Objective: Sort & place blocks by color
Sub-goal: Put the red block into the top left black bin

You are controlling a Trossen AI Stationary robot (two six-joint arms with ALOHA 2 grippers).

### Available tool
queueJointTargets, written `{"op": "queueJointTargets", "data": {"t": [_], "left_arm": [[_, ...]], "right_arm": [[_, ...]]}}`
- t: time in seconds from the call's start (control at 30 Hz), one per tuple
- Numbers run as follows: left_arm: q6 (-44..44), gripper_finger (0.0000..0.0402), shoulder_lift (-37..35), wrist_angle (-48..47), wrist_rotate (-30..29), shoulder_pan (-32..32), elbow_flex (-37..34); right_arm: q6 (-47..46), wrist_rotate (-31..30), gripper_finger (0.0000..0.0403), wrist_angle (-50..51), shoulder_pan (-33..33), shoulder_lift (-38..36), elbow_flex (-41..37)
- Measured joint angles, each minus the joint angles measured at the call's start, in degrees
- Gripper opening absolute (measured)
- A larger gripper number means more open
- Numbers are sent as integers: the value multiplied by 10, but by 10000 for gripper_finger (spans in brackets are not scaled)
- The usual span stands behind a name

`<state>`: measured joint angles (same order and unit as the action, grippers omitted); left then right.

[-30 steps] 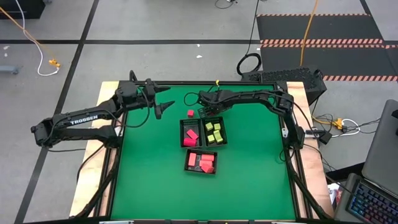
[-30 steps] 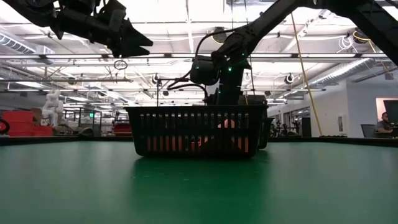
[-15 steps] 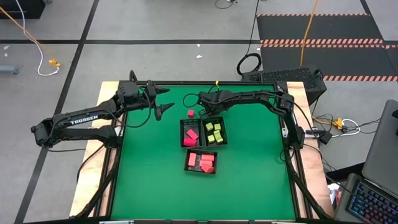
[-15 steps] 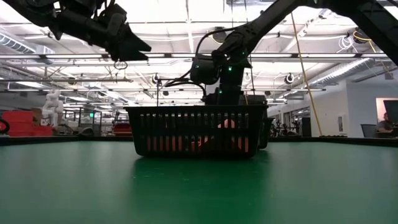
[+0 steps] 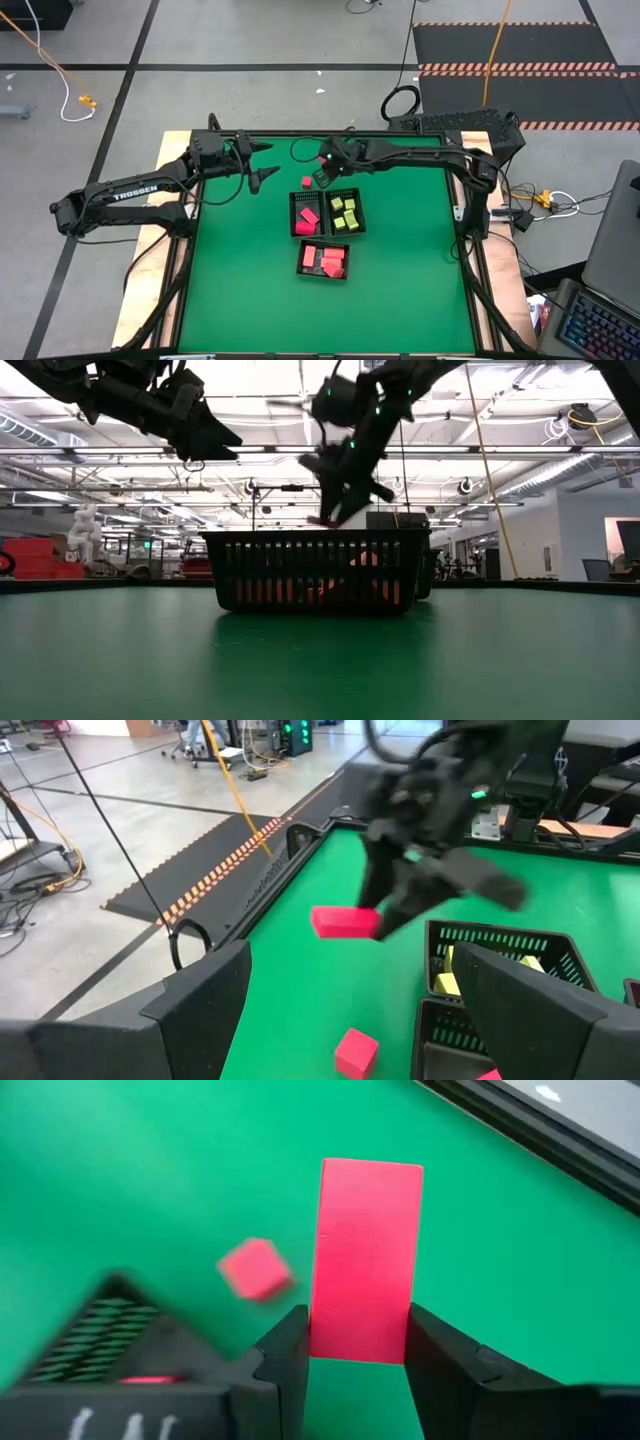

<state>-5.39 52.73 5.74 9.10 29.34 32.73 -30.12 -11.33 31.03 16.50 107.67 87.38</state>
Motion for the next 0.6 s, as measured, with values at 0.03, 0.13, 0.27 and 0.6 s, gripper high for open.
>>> {"op": "queueJointTargets", "data": {"t": [0.03, 0.13, 0.27, 0.6], "left_arm": [[0, 347, 0, 0, -1, 0, 0], [-1, 347, 0, 2, -3, 2, 0], [-2, 347, 0, 1, -10, 3, 0], [1, 347, 0, 22, -17, 3, 0]], "right_arm": [[7, 9, 123, -11, -7, -4, 0], [30, 26, 123, -42, -34, -5, 0], [55, 39, 123, -70, -70, -5, 0], [39, 22, 123, -70, -129, 0, 0]]}}
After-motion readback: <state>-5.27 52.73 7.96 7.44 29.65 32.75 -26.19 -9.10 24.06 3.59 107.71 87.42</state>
